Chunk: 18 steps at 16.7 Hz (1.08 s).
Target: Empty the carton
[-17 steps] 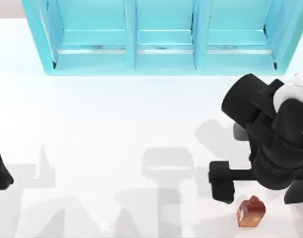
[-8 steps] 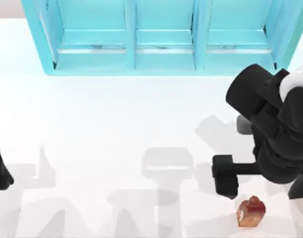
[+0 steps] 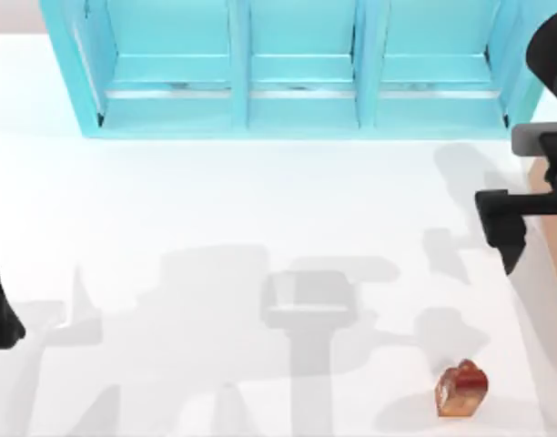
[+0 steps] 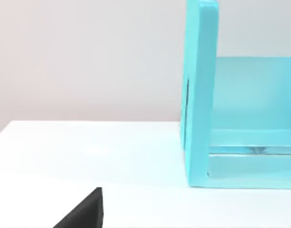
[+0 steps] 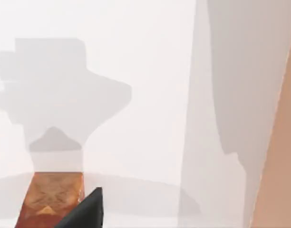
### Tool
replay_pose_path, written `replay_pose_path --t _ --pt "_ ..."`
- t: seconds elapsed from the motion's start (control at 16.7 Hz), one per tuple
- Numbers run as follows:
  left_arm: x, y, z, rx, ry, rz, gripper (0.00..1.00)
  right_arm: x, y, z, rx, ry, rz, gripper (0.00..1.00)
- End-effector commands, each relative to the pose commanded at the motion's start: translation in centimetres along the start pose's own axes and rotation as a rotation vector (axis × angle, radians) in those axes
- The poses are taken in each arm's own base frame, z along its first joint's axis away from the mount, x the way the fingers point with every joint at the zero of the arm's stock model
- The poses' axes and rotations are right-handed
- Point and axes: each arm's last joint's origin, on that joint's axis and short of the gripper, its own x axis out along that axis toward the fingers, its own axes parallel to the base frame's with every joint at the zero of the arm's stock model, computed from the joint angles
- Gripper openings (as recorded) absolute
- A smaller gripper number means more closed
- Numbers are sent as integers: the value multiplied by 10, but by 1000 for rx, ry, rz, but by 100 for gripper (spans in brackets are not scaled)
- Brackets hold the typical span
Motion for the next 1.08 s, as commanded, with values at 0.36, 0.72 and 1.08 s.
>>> replay_pose_path --t 0.36,0.72,1.08 --pt "0 0 0 0 0 0 100 -22 -144 48 16 -29 46 100" --pt "0 0 0 0 0 0 100 -38 -200 47 18 -103 43 100" --pt "0 0 0 0 0 0 100 -27 -199 49 18 -101 43 100"
